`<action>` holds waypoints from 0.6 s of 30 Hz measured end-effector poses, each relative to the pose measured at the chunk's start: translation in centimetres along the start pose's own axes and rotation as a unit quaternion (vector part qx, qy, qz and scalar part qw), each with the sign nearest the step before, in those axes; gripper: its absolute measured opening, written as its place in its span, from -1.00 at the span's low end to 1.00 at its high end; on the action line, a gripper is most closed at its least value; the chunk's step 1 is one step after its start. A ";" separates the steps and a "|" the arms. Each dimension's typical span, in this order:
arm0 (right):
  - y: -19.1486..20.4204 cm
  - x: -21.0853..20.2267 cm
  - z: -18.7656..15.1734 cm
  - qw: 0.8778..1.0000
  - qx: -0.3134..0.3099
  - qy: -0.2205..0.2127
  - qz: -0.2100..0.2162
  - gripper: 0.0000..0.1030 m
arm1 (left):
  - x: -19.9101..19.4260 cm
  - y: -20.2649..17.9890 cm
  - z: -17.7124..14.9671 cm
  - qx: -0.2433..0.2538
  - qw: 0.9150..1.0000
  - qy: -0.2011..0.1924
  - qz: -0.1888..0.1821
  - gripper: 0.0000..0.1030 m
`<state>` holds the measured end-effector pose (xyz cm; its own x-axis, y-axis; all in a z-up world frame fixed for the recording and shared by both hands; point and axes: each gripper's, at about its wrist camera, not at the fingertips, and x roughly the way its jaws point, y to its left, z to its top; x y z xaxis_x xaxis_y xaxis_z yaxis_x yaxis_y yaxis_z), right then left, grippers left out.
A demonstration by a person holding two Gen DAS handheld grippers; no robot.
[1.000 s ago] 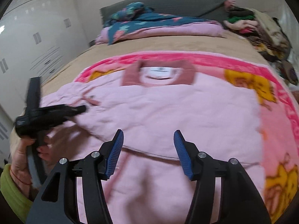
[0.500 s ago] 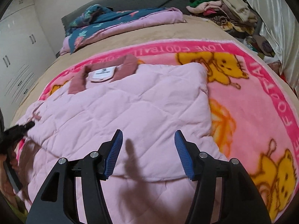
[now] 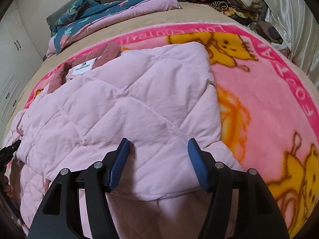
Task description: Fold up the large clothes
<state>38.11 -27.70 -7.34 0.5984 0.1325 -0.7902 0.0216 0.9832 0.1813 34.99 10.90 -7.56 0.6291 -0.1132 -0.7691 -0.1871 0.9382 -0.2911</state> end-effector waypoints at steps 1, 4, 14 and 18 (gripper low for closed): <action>0.0 -0.4 0.0 1.000 0.004 -0.004 0.003 0.36 | -0.3 0.0 -0.1 -0.002 1.000 -0.001 0.001 -0.14; 1.1 -2.7 -0.5 0.999 0.010 -0.026 0.019 0.61 | -1.7 0.2 -0.1 -0.003 1.000 -0.008 0.005 0.26; 7.8 -8.0 -0.9 0.995 -0.035 -0.070 0.064 0.87 | -6.4 3.0 0.3 -0.024 0.999 -0.037 0.018 0.82; 10.8 -9.1 -0.9 0.993 -0.052 -0.077 0.078 0.88 | -8.2 5.2 0.6 -0.041 0.996 -0.055 0.052 0.82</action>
<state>32.14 -18.20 1.24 0.7033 0.2713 -0.6571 -0.1593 0.9610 0.2262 29.32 16.95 -2.42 0.6811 0.0235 -0.7318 -0.3128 0.9130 -0.2618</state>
